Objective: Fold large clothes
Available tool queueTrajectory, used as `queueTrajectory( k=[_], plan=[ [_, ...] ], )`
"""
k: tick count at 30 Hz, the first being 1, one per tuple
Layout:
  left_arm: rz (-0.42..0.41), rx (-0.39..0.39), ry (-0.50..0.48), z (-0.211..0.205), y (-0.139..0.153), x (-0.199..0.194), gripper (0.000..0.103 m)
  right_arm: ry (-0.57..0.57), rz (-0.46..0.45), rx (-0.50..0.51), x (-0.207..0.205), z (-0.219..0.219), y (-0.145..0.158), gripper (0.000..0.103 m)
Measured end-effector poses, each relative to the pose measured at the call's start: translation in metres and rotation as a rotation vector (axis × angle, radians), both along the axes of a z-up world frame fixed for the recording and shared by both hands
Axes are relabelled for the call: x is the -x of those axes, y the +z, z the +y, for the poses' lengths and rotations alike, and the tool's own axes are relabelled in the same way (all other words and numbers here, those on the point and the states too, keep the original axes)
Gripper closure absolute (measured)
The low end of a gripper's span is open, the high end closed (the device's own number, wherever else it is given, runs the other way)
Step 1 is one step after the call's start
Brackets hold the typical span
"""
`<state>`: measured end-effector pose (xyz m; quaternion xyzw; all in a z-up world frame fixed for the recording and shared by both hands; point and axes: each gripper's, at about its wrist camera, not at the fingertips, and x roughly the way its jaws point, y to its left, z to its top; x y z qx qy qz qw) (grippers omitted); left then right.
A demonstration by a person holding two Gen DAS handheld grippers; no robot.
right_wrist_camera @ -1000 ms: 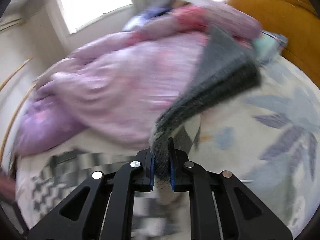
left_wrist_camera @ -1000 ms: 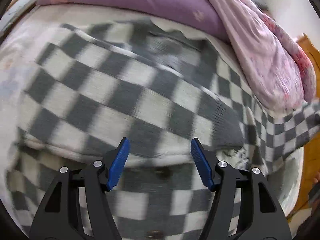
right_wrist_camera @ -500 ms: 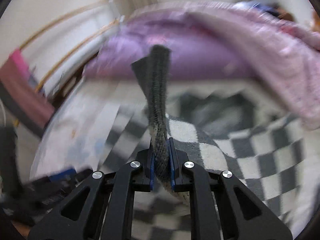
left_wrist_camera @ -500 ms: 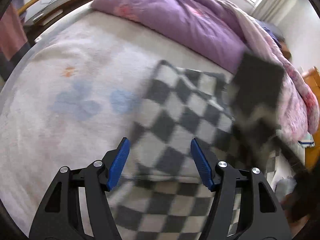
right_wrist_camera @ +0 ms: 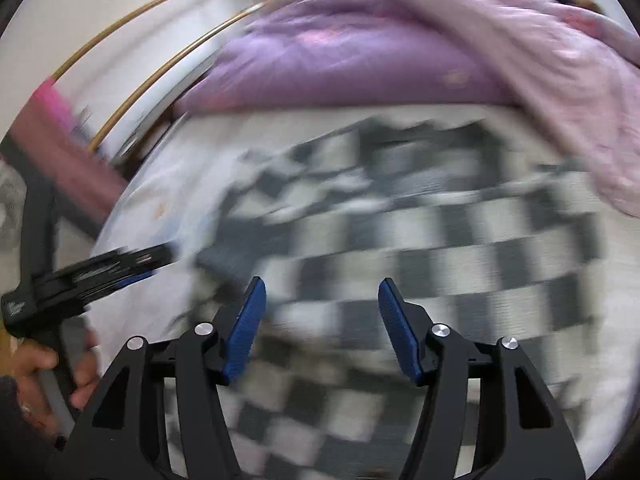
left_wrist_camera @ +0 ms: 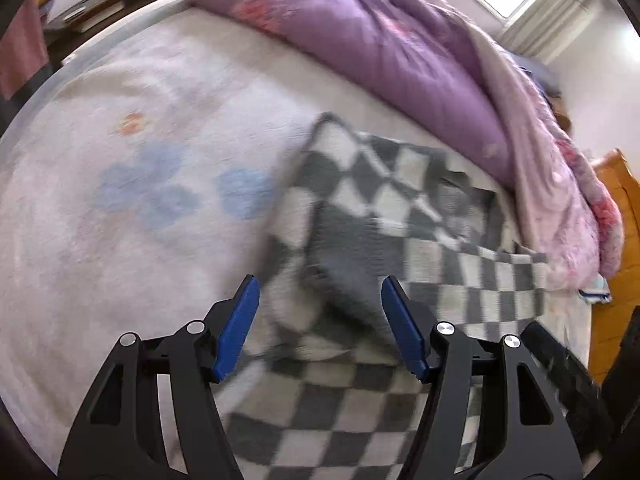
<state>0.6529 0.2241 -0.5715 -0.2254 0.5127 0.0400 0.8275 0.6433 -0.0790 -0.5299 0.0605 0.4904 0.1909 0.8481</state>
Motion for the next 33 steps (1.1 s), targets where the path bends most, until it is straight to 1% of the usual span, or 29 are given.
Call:
queueTrajectory(
  k=[1, 2, 3, 4, 5, 6, 7, 8, 9, 10, 11, 14, 16, 17, 18, 19, 20, 21, 22, 24, 26, 28, 29, 31, 33],
  plan=[
    [0.015, -0.005, -0.019, -0.007, -0.003, -0.005, 0.038, -0.052, 0.017, 0.005, -0.005, -0.029, -0.003, 0.073],
    [0.035, -0.014, -0.038, -0.016, -0.008, -0.011, 0.038, -0.095, 0.048, -0.002, -0.014, -0.048, -0.01, 0.082],
    [0.065, -0.029, -0.071, -0.028, -0.017, -0.019, 0.038, -0.159, 0.083, -0.013, -0.025, -0.076, -0.021, 0.084],
    [0.094, -0.074, -0.095, -0.038, -0.026, -0.026, 0.038, -0.183, 0.105, -0.022, -0.031, -0.094, -0.027, 0.087],
    [0.119, -0.137, -0.103, -0.046, -0.035, -0.03, 0.038, -0.225, 0.143, -0.011, -0.042, -0.12, -0.041, 0.088],
    [0.144, -0.169, -0.114, -0.05, -0.044, -0.035, 0.034, -0.24, 0.168, 0.017, -0.045, -0.134, -0.052, 0.089],
    [0.187, -0.185, -0.132, -0.054, -0.059, -0.041, 0.032, -0.229, 0.229, 0.045, -0.05, -0.148, -0.07, 0.099],
    [0.204, -0.193, -0.136, -0.055, -0.066, -0.044, 0.032, -0.234, 0.253, 0.069, -0.053, -0.154, -0.082, 0.103],
    [0.211, -0.198, -0.135, -0.056, -0.07, -0.046, 0.032, -0.243, 0.285, 0.128, -0.056, -0.164, -0.098, 0.103],
    [0.198, -0.191, -0.128, -0.057, -0.068, -0.048, 0.031, -0.232, 0.296, 0.122, -0.055, -0.17, -0.107, 0.103],
    [0.196, -0.181, -0.125, -0.057, -0.068, -0.05, 0.031, -0.237, 0.287, 0.112, -0.057, -0.175, -0.109, 0.103],
    [0.221, -0.181, -0.129, -0.058, -0.068, -0.054, 0.031, -0.27, 0.31, 0.095, -0.059, -0.175, -0.106, 0.103],
    [0.179, -0.161, -0.139, -0.053, -0.053, -0.056, 0.031, -0.272, 0.296, 0.068, -0.06, -0.173, -0.09, 0.096],
    [0.157, -0.164, -0.141, -0.053, -0.045, -0.06, 0.031, -0.271, 0.256, 0.054, -0.061, -0.173, -0.074, 0.089],
    [0.13, -0.17, -0.141, -0.05, -0.037, -0.063, 0.031, -0.28, 0.217, 0.045, -0.062, -0.172, -0.061, 0.081],
    [0.096, -0.169, -0.14, -0.045, -0.028, -0.07, 0.031, -0.293, 0.188, 0.036, -0.065, -0.175, -0.051, 0.059],
    [0.079, -0.162, -0.136, -0.04, -0.023, -0.078, 0.028, -0.324, 0.161, 0.027, -0.074, -0.179, -0.042, 0.037],
    [0.074, -0.154, -0.125, -0.034, -0.021, -0.086, 0.022, -0.351, 0.149, 0.017, -0.082, -0.183, -0.037, 0.037],
    [0.083, -0.142, -0.089, -0.023, -0.022, -0.101, 0.021, -0.364, 0.143, 0.0, -0.09, -0.187, -0.034, 0.037],
    [0.096, -0.156, -0.031, -0.006, -0.027, -0.122, 0.021, -0.399, 0.17, -0.074, -0.111, -0.194, -0.039, 0.037],
    [0.123, -0.171, 0.001, 0.003, -0.036, -0.141, 0.021, -0.428, 0.215, -0.12, -0.13, -0.202, -0.049, 0.037],
    [0.166, -0.147, 0.031, 0.016, -0.051, -0.163, 0.021, -0.47, 0.243, -0.163, -0.143, -0.208, -0.06, 0.037],
    [0.165, -0.149, 0.034, 0.019, -0.053, -0.167, 0.021, -0.501, 0.275, -0.192, -0.152, -0.211, -0.068, 0.037],
    [0.186, -0.178, 0.027, 0.023, -0.065, -0.182, 0.021, -0.506, 0.301, -0.191, -0.16, -0.214, -0.073, 0.037],
    [0.222, -0.17, 0.034, 0.027, -0.078, -0.19, 0.021, -0.504, 0.343, -0.181, -0.17, -0.212, -0.086, 0.037]
  ],
)
